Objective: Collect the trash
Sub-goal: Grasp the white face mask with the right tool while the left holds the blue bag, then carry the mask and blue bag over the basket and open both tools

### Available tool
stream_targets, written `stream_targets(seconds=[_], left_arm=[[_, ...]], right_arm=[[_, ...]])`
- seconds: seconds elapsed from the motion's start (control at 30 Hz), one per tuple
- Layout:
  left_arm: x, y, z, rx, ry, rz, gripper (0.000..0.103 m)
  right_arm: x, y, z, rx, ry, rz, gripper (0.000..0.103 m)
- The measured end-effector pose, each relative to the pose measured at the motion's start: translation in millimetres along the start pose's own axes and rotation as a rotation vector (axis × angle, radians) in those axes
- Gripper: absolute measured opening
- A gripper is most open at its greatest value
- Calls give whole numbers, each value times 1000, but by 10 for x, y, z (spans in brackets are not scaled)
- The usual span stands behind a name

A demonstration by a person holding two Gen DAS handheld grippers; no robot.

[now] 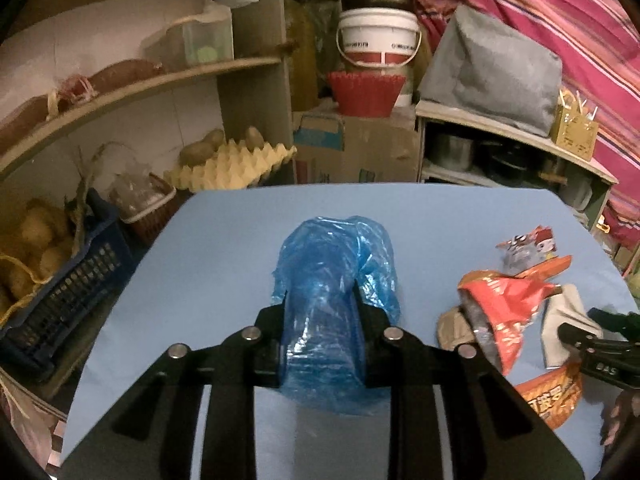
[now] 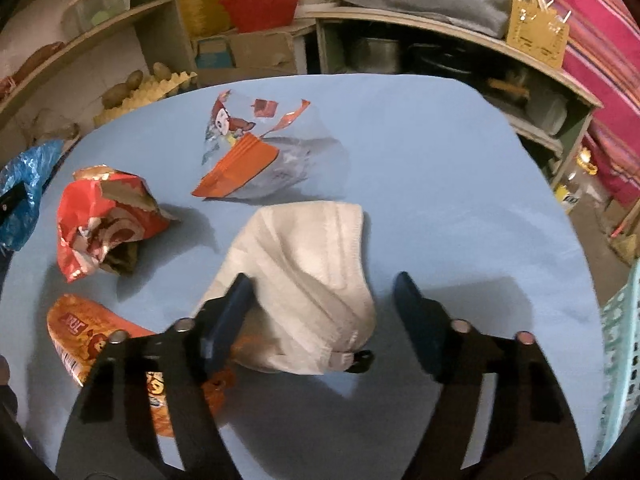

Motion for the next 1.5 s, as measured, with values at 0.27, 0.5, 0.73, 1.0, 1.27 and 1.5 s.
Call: stream_targets(seconds=[0.27, 0.5, 0.73, 1.0, 1.27, 1.5], left_arm=[[-119, 206, -37, 35, 29, -4, 25], [-160, 372, -49, 55, 45, 2, 25], [-216, 641, -12, 74, 51, 31, 25], [-239, 1075, 25, 108, 61, 77, 25], [-211, 1408, -7, 128, 51, 117, 25], [-397, 1973, -104, 184, 76, 166, 25]], right_arm=[[-78, -4, -44, 8, 30, -75, 31], [-294, 247, -95, 46, 85, -102, 28], [-491, 622, -9, 106, 109, -115, 28], [-799, 1023, 67, 135, 181, -137, 38], [-860, 1385, 111, 158, 200, -83, 32], [-1088, 2070, 199, 256, 239, -34, 32]])
Point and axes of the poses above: each gripper's, at about its wrist camera, not at the fingertips, and x roughly the way its jaws point, y to its right, z to its underside, the point moved 6 cm from there along x, roughly the way its jaws point, and after that the axes turned 15 degrees about z, right-handed, at the moved point
